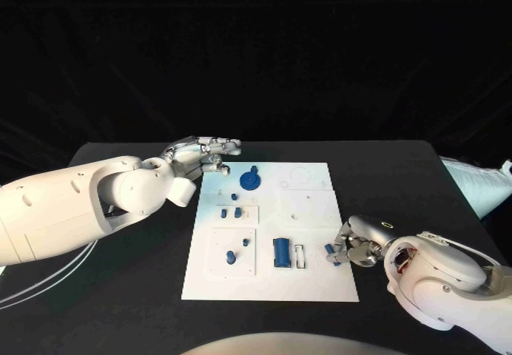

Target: Assemble the parts on the task board

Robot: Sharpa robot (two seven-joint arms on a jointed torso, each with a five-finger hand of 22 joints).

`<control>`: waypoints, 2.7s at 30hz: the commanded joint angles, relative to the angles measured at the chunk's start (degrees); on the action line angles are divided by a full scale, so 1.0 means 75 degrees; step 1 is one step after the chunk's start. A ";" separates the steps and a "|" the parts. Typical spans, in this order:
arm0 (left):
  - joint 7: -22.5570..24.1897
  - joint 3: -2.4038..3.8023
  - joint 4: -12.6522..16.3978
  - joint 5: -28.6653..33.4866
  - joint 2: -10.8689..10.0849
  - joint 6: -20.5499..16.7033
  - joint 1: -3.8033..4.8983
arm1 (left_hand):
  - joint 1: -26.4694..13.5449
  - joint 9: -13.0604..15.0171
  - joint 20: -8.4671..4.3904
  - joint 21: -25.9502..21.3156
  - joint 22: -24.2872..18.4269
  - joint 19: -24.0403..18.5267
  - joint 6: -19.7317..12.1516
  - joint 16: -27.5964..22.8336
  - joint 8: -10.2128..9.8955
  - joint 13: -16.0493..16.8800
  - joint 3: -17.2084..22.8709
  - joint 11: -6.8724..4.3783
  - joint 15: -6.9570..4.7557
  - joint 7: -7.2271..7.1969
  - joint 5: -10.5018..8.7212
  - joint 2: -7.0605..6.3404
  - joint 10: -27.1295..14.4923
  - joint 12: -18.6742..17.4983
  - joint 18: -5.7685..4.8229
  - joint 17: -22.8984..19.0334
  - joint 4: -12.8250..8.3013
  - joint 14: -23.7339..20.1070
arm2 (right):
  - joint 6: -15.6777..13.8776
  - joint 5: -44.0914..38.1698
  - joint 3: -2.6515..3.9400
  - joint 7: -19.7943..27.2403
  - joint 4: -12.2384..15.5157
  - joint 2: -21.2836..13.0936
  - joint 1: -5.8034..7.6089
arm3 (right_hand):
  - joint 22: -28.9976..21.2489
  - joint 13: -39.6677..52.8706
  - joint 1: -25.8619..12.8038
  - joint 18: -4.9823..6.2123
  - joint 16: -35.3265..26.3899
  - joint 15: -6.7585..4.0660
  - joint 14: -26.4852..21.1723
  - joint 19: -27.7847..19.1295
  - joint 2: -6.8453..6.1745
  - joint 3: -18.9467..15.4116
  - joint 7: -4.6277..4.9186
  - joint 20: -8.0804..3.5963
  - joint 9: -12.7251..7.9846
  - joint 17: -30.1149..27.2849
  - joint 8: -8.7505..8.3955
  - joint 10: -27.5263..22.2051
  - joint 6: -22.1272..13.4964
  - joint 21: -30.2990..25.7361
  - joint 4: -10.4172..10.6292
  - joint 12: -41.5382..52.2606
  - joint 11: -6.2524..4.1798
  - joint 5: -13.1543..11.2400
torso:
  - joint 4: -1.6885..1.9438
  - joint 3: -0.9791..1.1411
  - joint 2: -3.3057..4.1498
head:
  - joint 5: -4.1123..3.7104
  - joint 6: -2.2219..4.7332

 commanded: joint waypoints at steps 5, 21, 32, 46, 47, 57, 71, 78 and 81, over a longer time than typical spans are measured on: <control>0.0028 0.0004 0.0019 -0.0028 0.0003 0.0149 0.0002 | 0.0017 0.0008 0.0046 -0.0033 -0.0012 0.0011 -0.0039 0.0005 0.0030 -0.0007 -0.0011 0.0004 -0.0005 -0.0010 0.0039 0.0064 -0.0050 0.0023 0.0139 -0.0008 -0.0026 -0.0034 | 0.0773 -0.1201 -0.0041 -0.0372 -0.0078 0.0197 -0.0098 | 0.0642 0.1512 0.0814 -0.0077 0.0031 -0.0046 0.0793 0.0230 0.0043 0.0426 0.0018 -0.0082 -0.0096 0.2012 -0.0165 0.0591 0.0099 -0.0023 -0.0519 -0.0114 -0.0100 -0.0901 | -0.0013 0.0002 -0.0003 | 0.0024 -0.0019; 0.0040 0.0004 0.0025 -0.0031 0.0011 0.0150 0.0001 | 0.0017 0.0008 0.0046 -0.0033 -0.0012 0.0011 -0.0039 0.0005 0.0030 -0.0007 -0.0011 0.0004 -0.0005 -0.0010 0.0039 0.0064 -0.0050 0.0023 0.0139 -0.0008 -0.0026 -0.0034 | 0.0896 -0.1629 -0.0054 -0.0681 -0.0119 0.0423 -0.0187 | 0.0694 0.1527 0.0775 -0.0087 0.0031 -0.0040 0.0793 0.0255 0.0116 0.1319 0.0024 -0.0067 -0.0233 0.2012 -0.0477 0.0591 0.0257 0.0005 -0.0713 -0.0119 -0.0102 0.0597 | -0.0010 0.0003 -0.0007 | 0.0037 -0.0014; 0.0039 0.0004 0.0024 -0.0034 0.0015 0.0144 -0.0002 | 0.0015 0.0010 0.0046 -0.0039 -0.0017 0.0012 -0.0034 0.0015 0.0047 -0.0005 -0.0015 0.0000 -0.0007 -0.0014 0.0040 0.0081 -0.0051 0.0054 0.0140 -0.0019 -0.0032 -0.0039 | 0.0163 -0.0924 -0.0048 -0.0689 0.0057 0.0367 -0.0189 | 0.0720 0.1550 0.0091 -0.0092 0.0031 -0.0029 0.0793 0.0269 -0.0252 0.3386 0.0045 -0.0065 -0.0167 0.2012 -0.0608 0.0613 0.0295 0.0017 -0.0660 -0.0105 -0.0101 0.0376 | -0.0004 -0.0002 -0.0009 | 0.0043 -0.0010; 0.0041 0.0004 0.0041 -0.0041 0.0008 0.0135 -0.0004 | 0.0018 0.0011 0.0046 -0.0040 -0.0018 0.0012 -0.0034 0.0013 0.0050 -0.0005 -0.0014 0.0000 -0.0007 -0.0015 0.0041 0.0085 -0.0053 0.0059 0.0141 -0.0027 -0.0035 -0.0042 | -0.1489 0.0288 -0.0002 -0.0489 0.0374 0.0300 -0.0157 | 0.0723 0.1581 -0.1074 -0.0090 0.0031 -0.0047 0.0793 0.0275 -0.0978 0.4399 -0.0004 -0.0076 0.0000 0.2012 -0.0601 0.0645 0.0406 0.0012 -0.0344 -0.0070 -0.0117 -0.0082 | -0.0004 -0.0001 -0.0004 | 0.0042 -0.0005; 0.0042 0.0004 0.0042 -0.0044 0.0008 0.0135 -0.0004 | 0.0018 0.0011 0.0046 -0.0040 -0.0018 0.0012 -0.0034 0.0013 0.0050 -0.0005 -0.0014 0.0000 -0.0007 -0.0015 0.0041 0.0085 -0.0053 0.0059 0.0141 -0.0027 -0.0035 -0.0042 | -0.1538 0.0422 0.0000 -0.0481 0.0386 0.0308 -0.0155 | 0.0727 0.1586 -0.1128 -0.0091 0.0031 -0.0050 0.0793 0.0277 -0.1003 0.4396 -0.0007 -0.0077 0.0005 0.2012 -0.0600 0.0649 0.0415 0.0015 -0.0313 -0.0061 -0.0119 -0.0077 | -0.0004 -0.0002 -0.0004 | 0.0041 -0.0006; 0.0039 0.0004 0.0076 -0.0053 0.0023 0.0145 -0.0004 | 0.0018 0.0011 0.0046 -0.0040 -0.0018 0.0012 -0.0034 0.0013 0.0050 -0.0005 -0.0014 0.0000 -0.0007 -0.0015 0.0041 0.0085 -0.0053 0.0059 0.0141 -0.0027 -0.0035 -0.0042 | -0.1504 0.1414 0.0003 -0.0564 0.0321 0.0498 -0.0148 | 0.0765 0.1614 -0.1396 -0.0099 0.0031 -0.0079 0.0793 0.0297 -0.1163 0.4287 -0.0051 -0.0102 0.0057 0.2012 -0.0577 0.0671 0.0509 0.0041 -0.0194 -0.0010 -0.0153 0.0275 | -0.0001 -0.0004 -0.0005 | 0.0030 -0.0025; 0.0023 0.0004 0.0088 -0.0054 0.0040 0.0175 -0.0004 | 0.0018 0.0011 0.0046 -0.0040 -0.0018 0.0012 -0.0034 0.0013 0.0050 -0.0005 -0.0014 0.0000 -0.0007 -0.0015 0.0041 0.0085 -0.0053 0.0059 0.0141 -0.0027 -0.0035 -0.0042 | -0.1311 0.1981 -0.0003 -0.0665 0.0054 0.0879 -0.0150 | 0.0804 0.1612 -0.1602 -0.0108 0.0031 -0.0133 0.0793 0.0316 -0.1208 0.3932 -0.0124 -0.0154 0.0186 0.2012 -0.0507 0.0677 0.0677 0.0066 -0.0164 -0.0027 -0.0216 0.0997 | -0.0001 -0.0003 -0.0006 | 0.0048 -0.0036; 0.0013 0.0004 0.0090 -0.0054 0.0042 0.0188 -0.0004 | 0.0018 0.0011 0.0046 -0.0040 -0.0018 0.0012 -0.0034 0.0013 0.0050 -0.0005 -0.0014 0.0000 -0.0007 -0.0015 0.0041 0.0085 -0.0053 0.0059 0.0141 -0.0027 -0.0035 -0.0042 | -0.1285 0.1997 -0.0002 -0.0651 0.0020 0.0967 -0.0149 | 0.0807 0.1612 -0.1625 -0.0109 0.0031 -0.0140 0.0793 0.0318 -0.1192 0.3864 -0.0130 -0.0162 0.0209 0.2012 -0.0503 0.0678 0.0681 0.0067 -0.0154 -0.0029 -0.0221 0.1090 | -0.0006 0.0005 0.0001 | 0.0069 -0.0035; 0.0007 0.0004 0.0091 -0.0054 0.0043 0.0193 -0.0004 | 0.0018 0.0011 0.0046 -0.0040 -0.0018 0.0012 -0.0034 0.0013 0.0050 -0.0005 -0.0014 0.0000 -0.0007 -0.0015 0.0041 0.0085 -0.0053 0.0059 0.0141 -0.0027 -0.0035 -0.0042 | -0.1238 0.1998 -0.0002 -0.0646 0.0011 0.0994 -0.0149 | 0.0806 0.1610 -0.1646 -0.0109 0.0031 -0.0142 0.0793 0.0317 -0.1184 0.3829 -0.0132 -0.0165 0.0220 0.2012 -0.0499 0.0678 0.0688 0.0066 -0.0141 -0.0035 -0.0223 0.1114 | -0.0013 0.0005 -0.0002 | 0.0079 -0.0038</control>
